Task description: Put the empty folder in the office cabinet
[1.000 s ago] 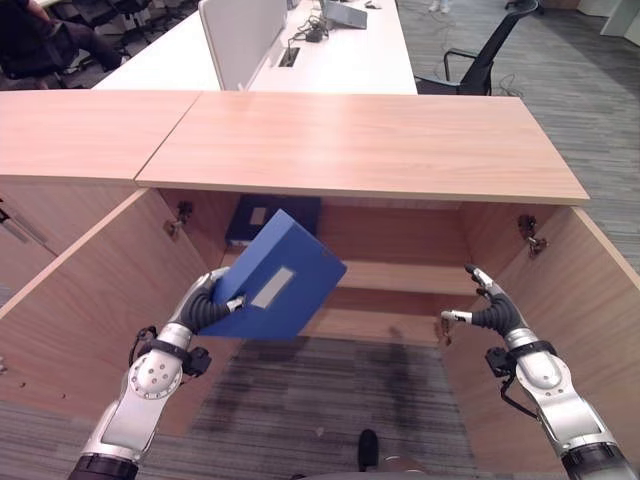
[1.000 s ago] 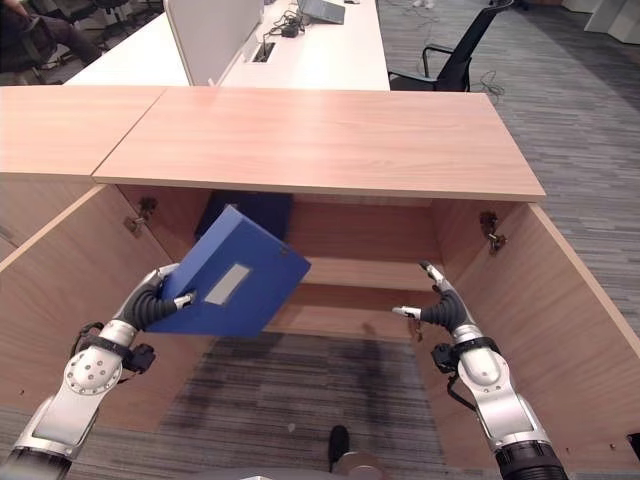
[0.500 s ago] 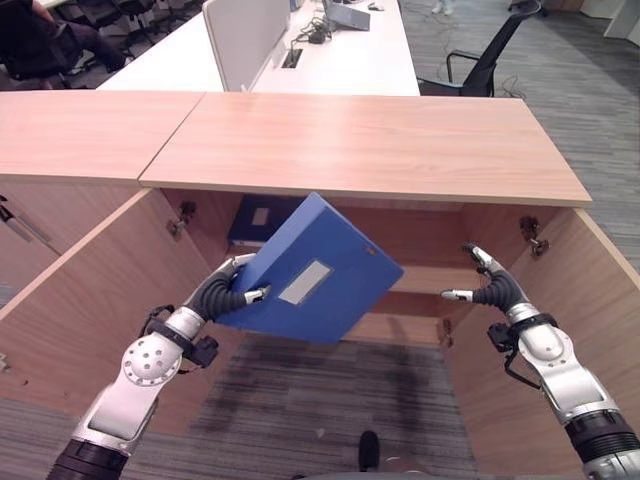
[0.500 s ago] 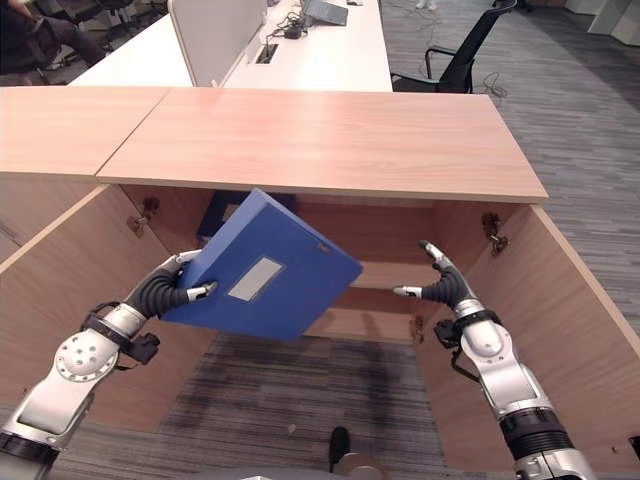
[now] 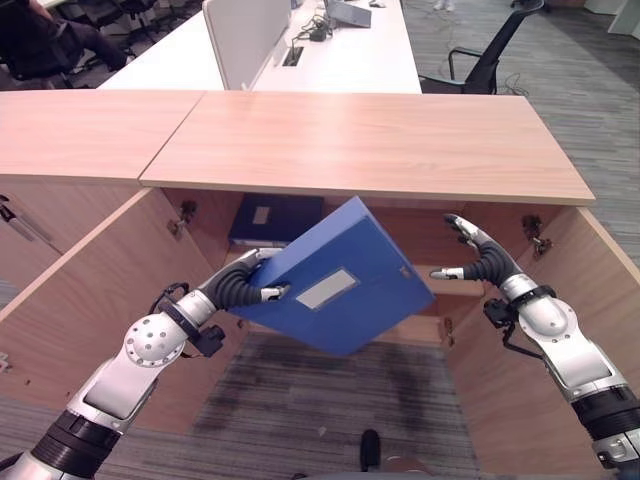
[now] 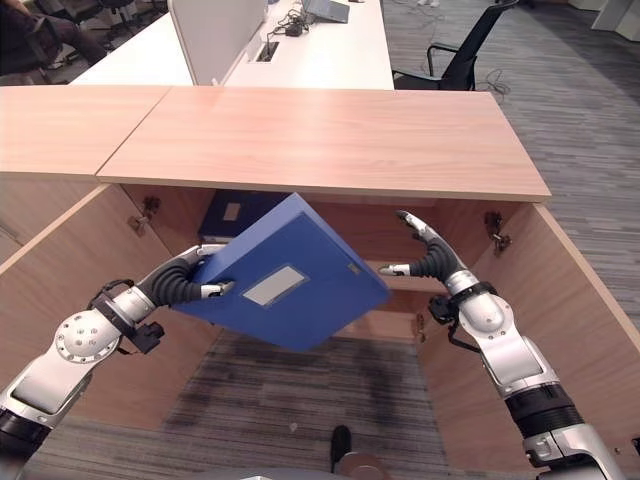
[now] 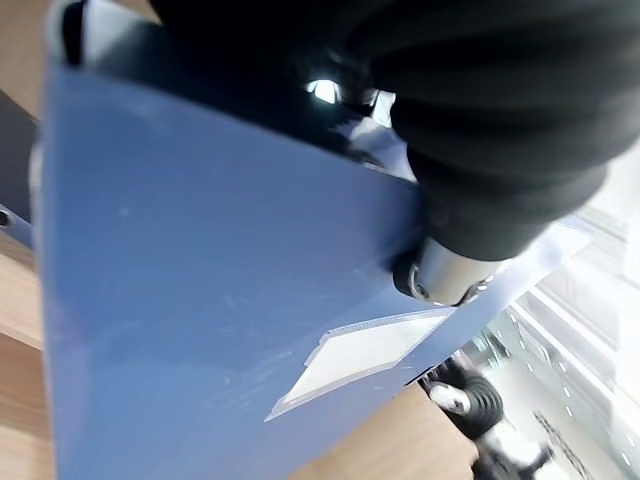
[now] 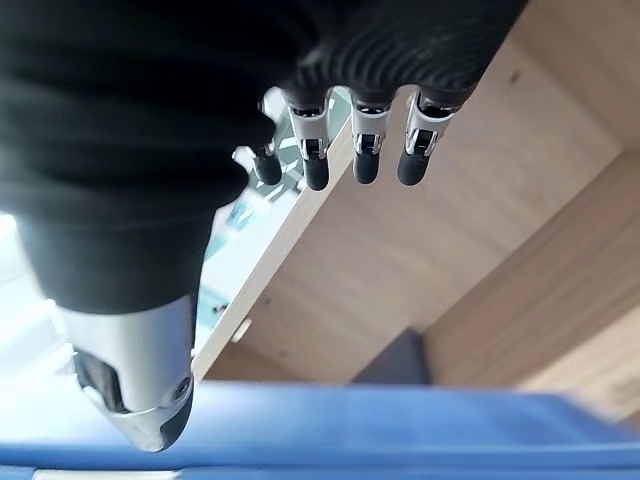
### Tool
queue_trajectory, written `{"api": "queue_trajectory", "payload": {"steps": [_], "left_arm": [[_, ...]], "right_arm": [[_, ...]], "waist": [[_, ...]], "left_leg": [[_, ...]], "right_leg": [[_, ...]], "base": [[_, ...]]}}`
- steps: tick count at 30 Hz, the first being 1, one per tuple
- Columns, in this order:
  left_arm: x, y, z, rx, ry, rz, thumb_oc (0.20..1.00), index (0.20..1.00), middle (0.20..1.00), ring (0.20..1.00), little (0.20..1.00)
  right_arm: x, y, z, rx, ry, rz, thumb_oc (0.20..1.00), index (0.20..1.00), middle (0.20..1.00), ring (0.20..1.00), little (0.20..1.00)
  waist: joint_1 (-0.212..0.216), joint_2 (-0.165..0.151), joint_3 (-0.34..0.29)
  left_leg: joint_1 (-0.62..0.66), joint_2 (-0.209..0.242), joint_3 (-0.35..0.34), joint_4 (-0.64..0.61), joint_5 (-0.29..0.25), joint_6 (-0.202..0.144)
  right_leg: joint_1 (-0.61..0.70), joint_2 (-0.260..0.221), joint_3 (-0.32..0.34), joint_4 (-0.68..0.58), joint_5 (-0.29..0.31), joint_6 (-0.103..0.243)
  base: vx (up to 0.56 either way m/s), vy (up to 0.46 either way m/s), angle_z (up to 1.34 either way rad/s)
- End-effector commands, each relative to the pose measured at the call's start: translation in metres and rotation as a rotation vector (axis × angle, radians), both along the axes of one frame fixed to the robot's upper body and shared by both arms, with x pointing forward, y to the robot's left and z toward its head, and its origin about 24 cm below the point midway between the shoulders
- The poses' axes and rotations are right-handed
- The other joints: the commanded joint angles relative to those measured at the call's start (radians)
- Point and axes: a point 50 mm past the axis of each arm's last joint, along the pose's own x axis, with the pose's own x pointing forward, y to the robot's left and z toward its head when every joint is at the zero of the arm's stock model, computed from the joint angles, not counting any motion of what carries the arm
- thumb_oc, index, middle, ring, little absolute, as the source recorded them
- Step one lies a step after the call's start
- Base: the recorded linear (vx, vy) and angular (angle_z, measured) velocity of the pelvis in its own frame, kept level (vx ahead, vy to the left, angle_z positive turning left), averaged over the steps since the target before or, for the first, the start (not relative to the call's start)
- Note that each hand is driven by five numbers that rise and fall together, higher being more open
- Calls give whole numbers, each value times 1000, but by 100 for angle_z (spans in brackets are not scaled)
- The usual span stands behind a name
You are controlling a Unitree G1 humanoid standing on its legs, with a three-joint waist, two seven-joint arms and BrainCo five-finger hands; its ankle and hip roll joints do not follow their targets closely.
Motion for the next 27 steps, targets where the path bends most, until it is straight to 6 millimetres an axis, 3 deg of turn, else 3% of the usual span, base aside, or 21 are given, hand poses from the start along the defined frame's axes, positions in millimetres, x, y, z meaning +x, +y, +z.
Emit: {"api": "queue_trajectory", "payload": {"steps": [1,9,21,27], "left_arm": [[0,-9,40,-52,-160,-107,200,200,200,200,200],[6,-20,48,-34,-204,-162,200,200,200,200,200],[10,-40,52,-23,-263,-222,200,200,200,200,200],[13,-47,55,-45,-264,-246,200,200,200,200,200]], "right_arm": [[9,16,38,15,-120,135,1000,1000,1000,1000,1000],[12,30,26,3,-4,250,1000,1000,1000,1000,1000],[15,61,24,54,59,407,1000,1000,1000,1000,1000],[14,67,21,90,87,439,1000,1000,1000,1000,1000]], "waist": [[9,-62,-23],[9,-67,-24],[9,-71,-28],[5,-70,-28]], "left_leg": [[6,-23,6,2,-69,-16],[6,-20,8,2,-65,-22],[7,-17,9,2,-64,-23],[6,-15,12,2,-62,-25]], "right_leg": [[119,-17,-30,6,-137,95],[122,-18,-37,6,-136,97],[122,-18,-38,6,-138,96],[121,-18,-39,6,-137,96]], "base": [[0,0,0],[0,0,0],[0,0,0],[0,0,0]]}}
